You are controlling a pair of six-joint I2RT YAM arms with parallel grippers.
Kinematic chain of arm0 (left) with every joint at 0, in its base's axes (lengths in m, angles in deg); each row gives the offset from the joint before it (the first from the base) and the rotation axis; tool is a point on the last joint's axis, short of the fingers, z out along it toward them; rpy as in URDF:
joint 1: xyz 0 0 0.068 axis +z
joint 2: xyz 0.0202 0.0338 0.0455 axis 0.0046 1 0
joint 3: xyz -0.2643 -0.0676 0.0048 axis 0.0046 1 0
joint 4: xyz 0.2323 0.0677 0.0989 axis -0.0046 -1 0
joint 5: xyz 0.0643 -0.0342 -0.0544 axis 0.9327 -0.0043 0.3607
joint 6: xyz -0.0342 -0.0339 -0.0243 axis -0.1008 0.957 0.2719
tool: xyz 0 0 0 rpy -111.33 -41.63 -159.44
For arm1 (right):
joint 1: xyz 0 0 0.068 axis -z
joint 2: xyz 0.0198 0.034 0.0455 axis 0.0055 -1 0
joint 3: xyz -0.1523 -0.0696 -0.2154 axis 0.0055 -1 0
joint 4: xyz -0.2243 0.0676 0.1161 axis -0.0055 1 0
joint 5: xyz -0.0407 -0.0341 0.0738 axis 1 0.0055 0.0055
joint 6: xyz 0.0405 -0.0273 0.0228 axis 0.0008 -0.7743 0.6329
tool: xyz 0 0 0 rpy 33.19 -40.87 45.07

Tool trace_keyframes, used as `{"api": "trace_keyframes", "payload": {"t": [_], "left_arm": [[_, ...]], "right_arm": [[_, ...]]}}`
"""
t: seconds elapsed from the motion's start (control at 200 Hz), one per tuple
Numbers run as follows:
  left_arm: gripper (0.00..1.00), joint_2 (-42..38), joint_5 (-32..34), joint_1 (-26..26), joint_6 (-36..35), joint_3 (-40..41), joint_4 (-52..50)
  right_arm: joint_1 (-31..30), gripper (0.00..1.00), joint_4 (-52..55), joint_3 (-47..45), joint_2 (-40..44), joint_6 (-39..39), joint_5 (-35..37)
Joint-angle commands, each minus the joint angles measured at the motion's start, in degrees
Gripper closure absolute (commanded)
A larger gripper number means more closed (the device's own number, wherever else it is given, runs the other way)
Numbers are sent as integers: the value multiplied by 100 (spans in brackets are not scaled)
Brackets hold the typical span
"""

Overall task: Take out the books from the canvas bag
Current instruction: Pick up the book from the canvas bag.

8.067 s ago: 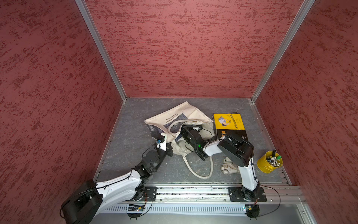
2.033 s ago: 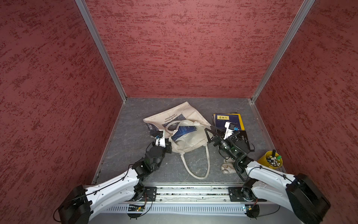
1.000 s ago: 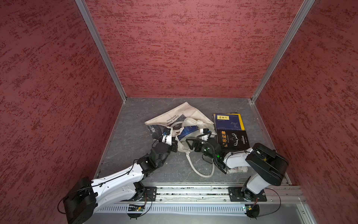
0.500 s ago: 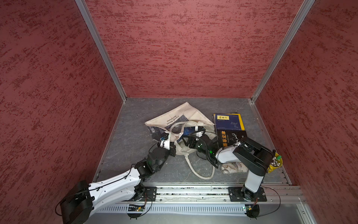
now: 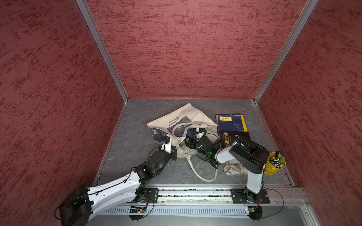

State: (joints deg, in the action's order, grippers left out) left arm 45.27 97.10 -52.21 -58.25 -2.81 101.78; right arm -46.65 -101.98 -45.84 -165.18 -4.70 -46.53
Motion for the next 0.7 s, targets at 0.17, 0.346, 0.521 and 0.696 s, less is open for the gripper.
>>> {"api": "trace_keyframes", "payload": {"t": [0.17, 0.346, 0.521, 0.696], "left_arm": [[100, -141, -532, -87, -441, 125, 582], [100, -92, -595, -70, -523, 295, 922], [100, 68, -669, 65, -521, 561, 1397], [100, 134, -774, 276, -472, 770, 1688]], "right_arm": [[55, 35, -905, -60, -421, 740, 410], [55, 41, -1308, -130, -602, 992, 583], [60, 44, -1196, -47, -548, 966, 785], [55, 52, -1138, 42, -470, 913, 850]]}}
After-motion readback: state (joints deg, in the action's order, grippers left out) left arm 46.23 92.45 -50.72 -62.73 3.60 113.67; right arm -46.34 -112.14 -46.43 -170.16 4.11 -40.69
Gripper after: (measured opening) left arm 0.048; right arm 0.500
